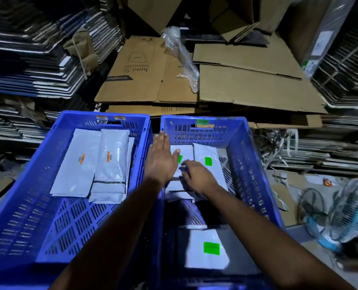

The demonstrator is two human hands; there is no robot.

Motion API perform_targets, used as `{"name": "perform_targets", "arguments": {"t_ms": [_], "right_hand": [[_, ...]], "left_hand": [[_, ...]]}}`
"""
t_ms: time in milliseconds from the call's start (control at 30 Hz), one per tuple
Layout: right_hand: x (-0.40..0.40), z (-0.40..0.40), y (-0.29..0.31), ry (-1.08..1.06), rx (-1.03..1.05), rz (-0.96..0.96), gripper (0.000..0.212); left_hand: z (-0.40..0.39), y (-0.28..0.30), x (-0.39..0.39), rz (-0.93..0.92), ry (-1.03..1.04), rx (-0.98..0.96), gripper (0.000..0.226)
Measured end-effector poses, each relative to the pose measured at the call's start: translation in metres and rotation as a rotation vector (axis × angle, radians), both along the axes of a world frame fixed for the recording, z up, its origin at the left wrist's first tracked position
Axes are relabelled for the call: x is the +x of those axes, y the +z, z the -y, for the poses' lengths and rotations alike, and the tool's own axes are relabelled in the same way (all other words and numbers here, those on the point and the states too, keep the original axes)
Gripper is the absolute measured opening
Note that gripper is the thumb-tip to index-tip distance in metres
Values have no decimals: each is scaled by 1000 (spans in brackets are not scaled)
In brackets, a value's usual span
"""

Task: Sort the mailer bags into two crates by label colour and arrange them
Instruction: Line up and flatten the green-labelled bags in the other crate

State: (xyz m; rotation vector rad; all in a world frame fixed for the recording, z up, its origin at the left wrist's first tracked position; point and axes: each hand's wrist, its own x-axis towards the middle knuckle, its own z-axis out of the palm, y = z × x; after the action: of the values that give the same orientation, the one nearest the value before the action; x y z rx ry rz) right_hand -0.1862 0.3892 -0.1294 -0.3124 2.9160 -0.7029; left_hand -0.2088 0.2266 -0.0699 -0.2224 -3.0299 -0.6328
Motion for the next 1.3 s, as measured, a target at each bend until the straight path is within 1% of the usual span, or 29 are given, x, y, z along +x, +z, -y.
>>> {"name": "perform_targets", "arguments": {"t_ms": [33,67,133,200,233,267,333,400,467,500,567,700,767,833,900,967,1033,1133,1233,1300], "right_hand": [[17,-9,4,-15,1,23,32],[33,-17,7,-4,20,58,33],[64,-33,11,111,123,217,37],[90,-42,20,250,197,425,33],[100,-44,24,301,214,498,35],[108,-45,27,342,226,524,40],[115,-46,27,356,246,509,45],[117,-48,28,327,195,510,37],[116,-53,31,287,77,513,23],[115,-56,33,264,8,512,23],[114,-65,40,215,-126,473,30],[104,-79,48,-8,-393,374,21],[90,-87,41,-162,-510,225,14],[71,-96,29,-272,-576,79,18],[47,-99,23,-373,-657,43,28],[23,-97,25,-473,-691,25,38],[-3,-92,23,-567,-627,29,43],[-27,-82,11,-642,-478,111,41],[-32,-76,-8,-638,-351,176,34],[-31,-77,-18,-571,-187,163,33]], "left_hand": [[1,0,1,-2,-5,5,72],[1,0,1,-3,-8,2,73],[2,0,2,0,-16,-8,74],[1,1,3,-4,-17,-17,74],[1,2,3,-6,-18,-21,74],[1,3,3,-7,-22,-25,74],[2,4,4,-7,-31,-32,73],[3,4,5,-1,-33,-19,73],[3,3,5,1,-27,-15,73],[4,2,5,0,-24,-15,73],[4,2,4,0,-19,-19,73],[3,0,4,6,-4,8,72],[3,-1,3,1,0,26,72],[3,-2,2,-5,2,31,72],[3,-2,2,-6,5,35,73],[3,-3,2,-14,8,45,73],[3,-2,2,-23,6,43,73],[4,-3,2,-17,8,50,73],[4,-3,2,-9,13,52,73],[3,-2,2,-16,23,58,72]]}}
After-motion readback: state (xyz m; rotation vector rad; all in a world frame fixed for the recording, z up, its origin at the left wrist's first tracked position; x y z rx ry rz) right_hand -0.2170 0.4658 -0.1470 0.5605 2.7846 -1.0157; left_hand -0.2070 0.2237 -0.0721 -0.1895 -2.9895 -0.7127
